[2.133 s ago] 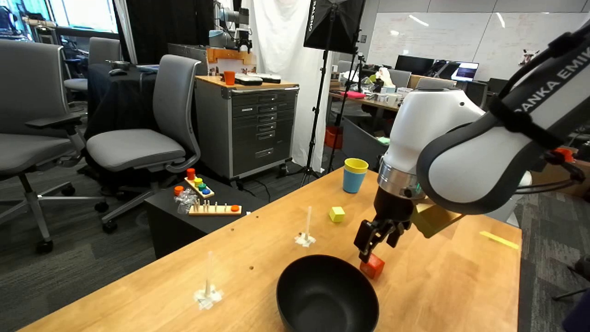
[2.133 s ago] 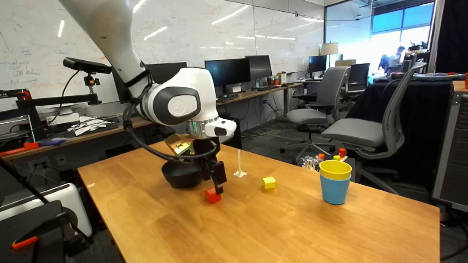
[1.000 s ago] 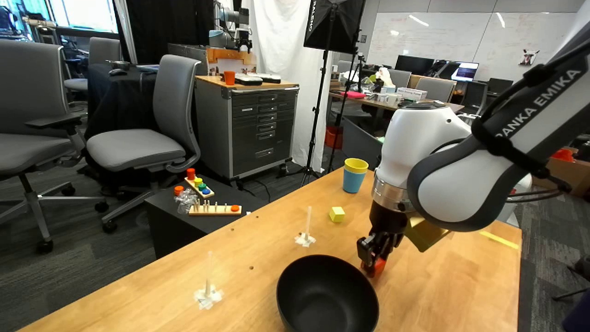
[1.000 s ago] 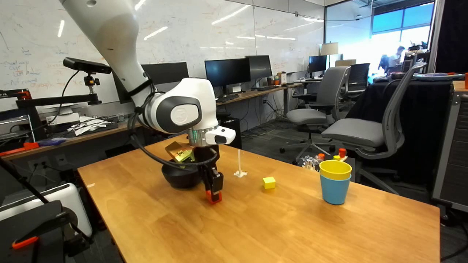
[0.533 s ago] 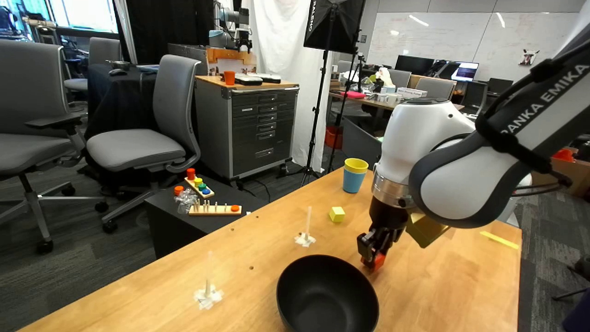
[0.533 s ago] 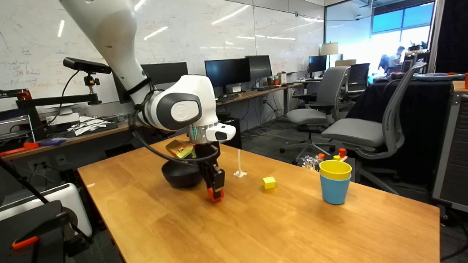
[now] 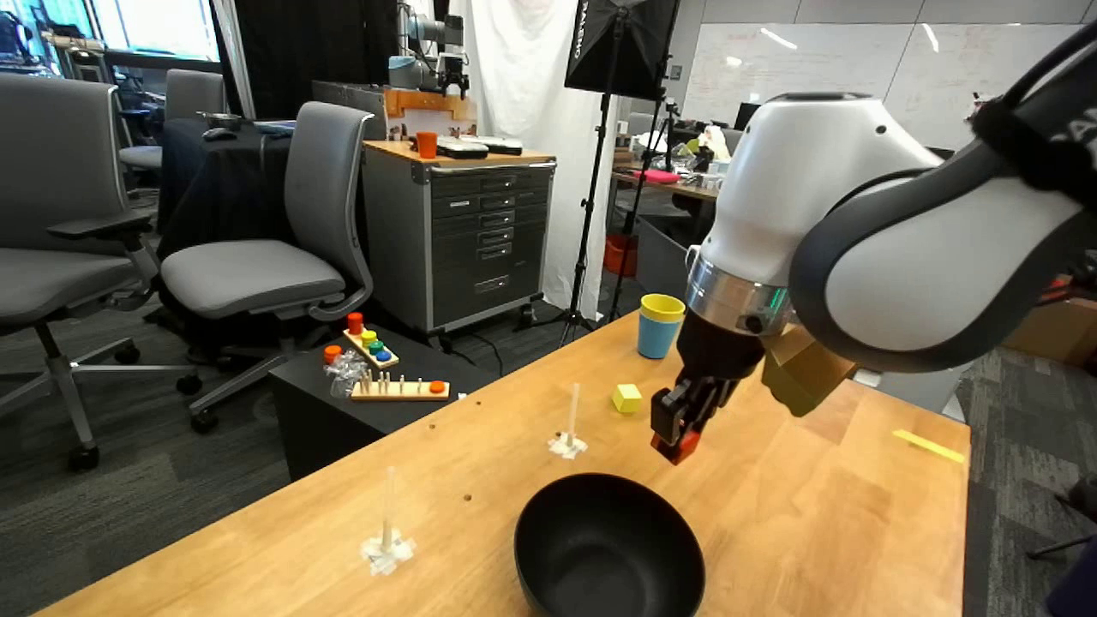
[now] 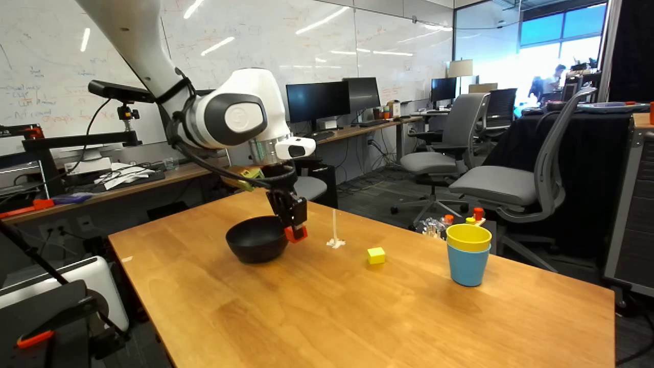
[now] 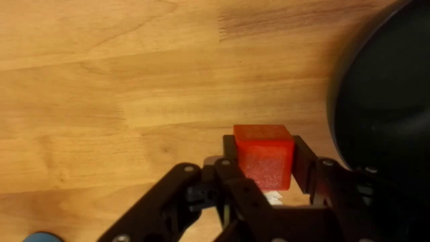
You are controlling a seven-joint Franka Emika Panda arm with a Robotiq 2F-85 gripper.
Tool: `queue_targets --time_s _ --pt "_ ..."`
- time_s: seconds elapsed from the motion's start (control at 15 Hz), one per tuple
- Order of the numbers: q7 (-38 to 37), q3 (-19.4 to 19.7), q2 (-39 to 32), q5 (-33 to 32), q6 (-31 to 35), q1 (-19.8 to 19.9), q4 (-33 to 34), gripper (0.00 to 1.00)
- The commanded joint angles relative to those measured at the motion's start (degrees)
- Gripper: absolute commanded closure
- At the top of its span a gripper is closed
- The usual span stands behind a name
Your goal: Pick the orange and yellow cubes and put them in the bowl
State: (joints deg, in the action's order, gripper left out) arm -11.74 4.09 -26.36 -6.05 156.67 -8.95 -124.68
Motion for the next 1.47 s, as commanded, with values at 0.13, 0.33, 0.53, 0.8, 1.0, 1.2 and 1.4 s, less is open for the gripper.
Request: queue_targets --time_s 0.13,0.33,0.53,0.8,1.0,1.2,1.4 --pt "-0.7 -0.5 11.2 -3.3 -1.7 -2.1 -6.6 0.83" --pt "-1.1 -1.7 13.1 -4.8 -1.2 -2.6 -7.9 0.83" --pt "-1.0 -2.8 12.2 -6.4 -0.2 -3.1 -8.4 0.83" --pt "-1.3 -3.8 10.2 -6.6 -1.4 -3.7 -7.7 0.83" --pt "-2.8 -3.5 8.4 -7.9 -2.6 -5.0 -6.1 0.83" --pt "-2.4 -3.9 7.2 -7.7 -3.9 -5.5 -5.3 0.83" --pt "-1.8 -4.1 6.5 -7.6 -5.0 -5.9 -4.7 0.83"
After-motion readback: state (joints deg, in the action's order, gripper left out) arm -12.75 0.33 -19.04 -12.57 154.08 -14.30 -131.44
